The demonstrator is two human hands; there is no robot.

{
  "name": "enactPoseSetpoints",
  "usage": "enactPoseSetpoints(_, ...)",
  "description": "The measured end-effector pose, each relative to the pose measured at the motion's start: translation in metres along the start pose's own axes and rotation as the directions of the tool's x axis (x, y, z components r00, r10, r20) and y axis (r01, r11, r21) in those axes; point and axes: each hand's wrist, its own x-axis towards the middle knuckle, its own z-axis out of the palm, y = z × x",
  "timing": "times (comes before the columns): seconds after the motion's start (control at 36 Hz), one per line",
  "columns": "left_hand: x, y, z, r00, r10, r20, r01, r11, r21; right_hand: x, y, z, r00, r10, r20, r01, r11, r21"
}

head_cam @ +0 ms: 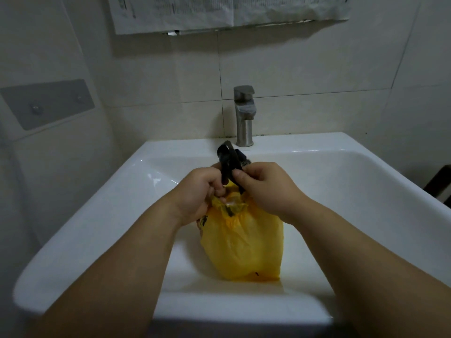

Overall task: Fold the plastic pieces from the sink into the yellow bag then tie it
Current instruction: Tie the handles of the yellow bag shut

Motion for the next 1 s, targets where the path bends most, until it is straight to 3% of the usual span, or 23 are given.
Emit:
enactPoseSetpoints(0.08,-0.003,0.001,0.002,0.993,0.029,0.119,-0.068,0.941,0.332,-0.001,0.0,-0.004,0.999,0.015,0.05,-0.015,1.0,-0.005)
enactPoseSetpoints(0.17,0.0,-0.003,0.001,0.992,0.11,-0.054,-0.051,0.772,0.634,-0.002,0.0,-0.005,0.993,0.019,0.117,-0.016,1.0,-0.025)
enactPoseSetpoints(0.25,0.0,-0.002,0.004,0.952,0.186,-0.243,0.002,0.791,0.612,-0.001,-0.002,-0.009,0.993,0.053,0.102,-0.059,0.996,0.06)
enactPoseSetpoints(0.31,0.0,0.0,0.007,0.945,0.205,-0.256,-0.018,0.811,0.584,0.001,-0.002,-0.014,0.988,0.095,0.121,-0.112,0.983,0.142)
enactPoseSetpoints(0.47,0.001,0.0,0.004,0.95,0.181,-0.252,-0.028,0.859,0.511,0.003,0.006,-0.014,0.952,0.152,0.267,-0.194,0.971,0.138)
enactPoseSetpoints(0.61,-0.002,0.006,0.0,0.995,-0.017,-0.101,0.048,0.947,0.316,0.001,0.007,-0.021,0.922,0.12,0.368,-0.209,0.955,0.211)
enactPoseSetpoints(0.75,-0.008,0.011,0.0,0.996,-0.074,0.044,0.062,0.974,0.22,-0.001,0.006,-0.027,0.929,0.084,0.361,-0.124,0.989,0.087)
enactPoseSetpoints(0.86,-0.01,0.01,-0.003,0.997,0.044,-0.065,-0.014,0.911,0.413,0.001,0.008,-0.029,0.955,0.104,0.279,-0.117,0.993,0.032)
enactPoseSetpoints(1.0,-0.005,0.001,-0.005,0.916,0.368,-0.157,-0.169,0.712,0.681,0.002,0.008,-0.026,0.974,0.108,0.201,-0.129,0.987,0.097)
